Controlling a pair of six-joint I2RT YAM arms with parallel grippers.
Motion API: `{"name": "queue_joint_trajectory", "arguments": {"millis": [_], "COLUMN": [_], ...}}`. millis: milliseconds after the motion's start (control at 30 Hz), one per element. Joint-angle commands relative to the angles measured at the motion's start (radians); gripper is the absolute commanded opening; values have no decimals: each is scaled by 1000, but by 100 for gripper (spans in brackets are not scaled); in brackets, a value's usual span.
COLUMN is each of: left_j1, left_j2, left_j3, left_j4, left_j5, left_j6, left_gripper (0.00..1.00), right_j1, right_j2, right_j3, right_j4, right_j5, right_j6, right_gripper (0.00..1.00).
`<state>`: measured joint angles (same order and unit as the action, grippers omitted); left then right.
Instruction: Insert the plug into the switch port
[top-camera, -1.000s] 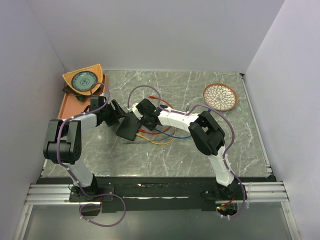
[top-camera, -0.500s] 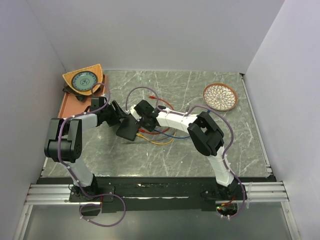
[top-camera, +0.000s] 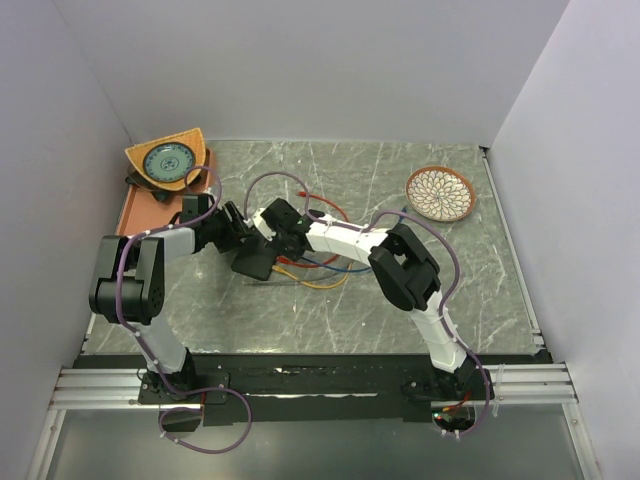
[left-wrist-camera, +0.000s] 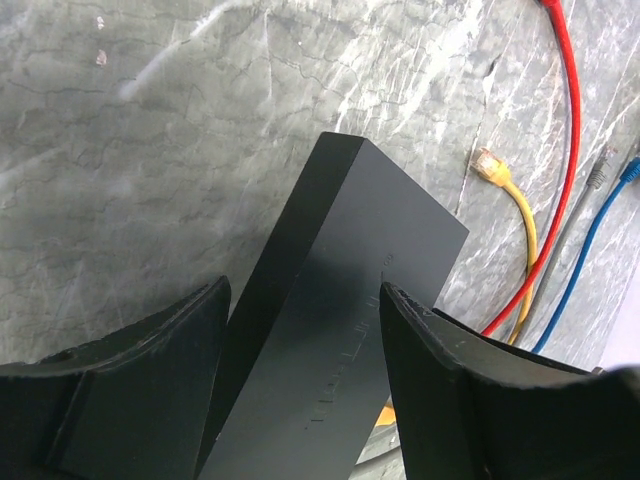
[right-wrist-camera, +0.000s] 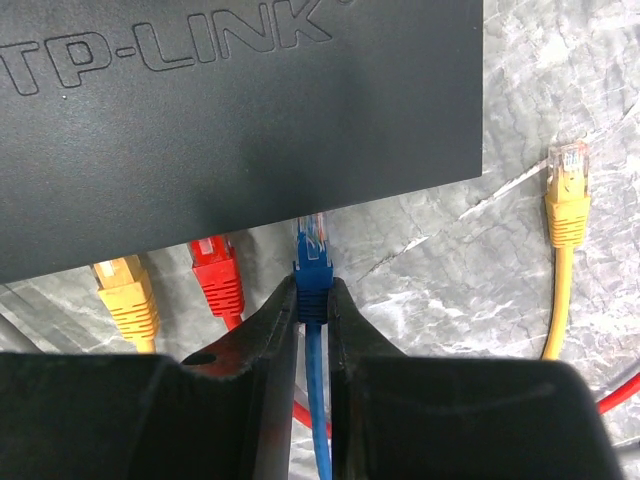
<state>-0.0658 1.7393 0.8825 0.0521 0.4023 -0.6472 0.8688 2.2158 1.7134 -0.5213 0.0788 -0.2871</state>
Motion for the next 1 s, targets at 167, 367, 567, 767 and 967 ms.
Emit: {"name": "queue_joint_trajectory", "arguments": {"millis": [167, 367, 567, 767, 967], "left_j1": [-8, -9, -12, -22, -45], "left_j2": [19, 25, 22, 26, 39], "left_j3": [-1, 7, -2, -13, -14], "left_j4": [35, 40, 54, 77, 95], "left_j5": [35, 44, 64, 99, 122], "left_j6": [9, 12, 20, 23, 20], "left_gripper": [68, 68, 67, 67, 66], "right_j1": [27, 38, 39, 42, 44], "right_j2": [1, -22, -25, -30, -30], "right_j3": [20, -11, -14, -29, -29], "right_j4": [17, 50, 75, 102, 122], "right_j5": [-7, -11, -17, -30, -40], "right_j6": [-30, -40, -50, -63, -61], "right_gripper": [0, 0, 0, 0, 0]}}
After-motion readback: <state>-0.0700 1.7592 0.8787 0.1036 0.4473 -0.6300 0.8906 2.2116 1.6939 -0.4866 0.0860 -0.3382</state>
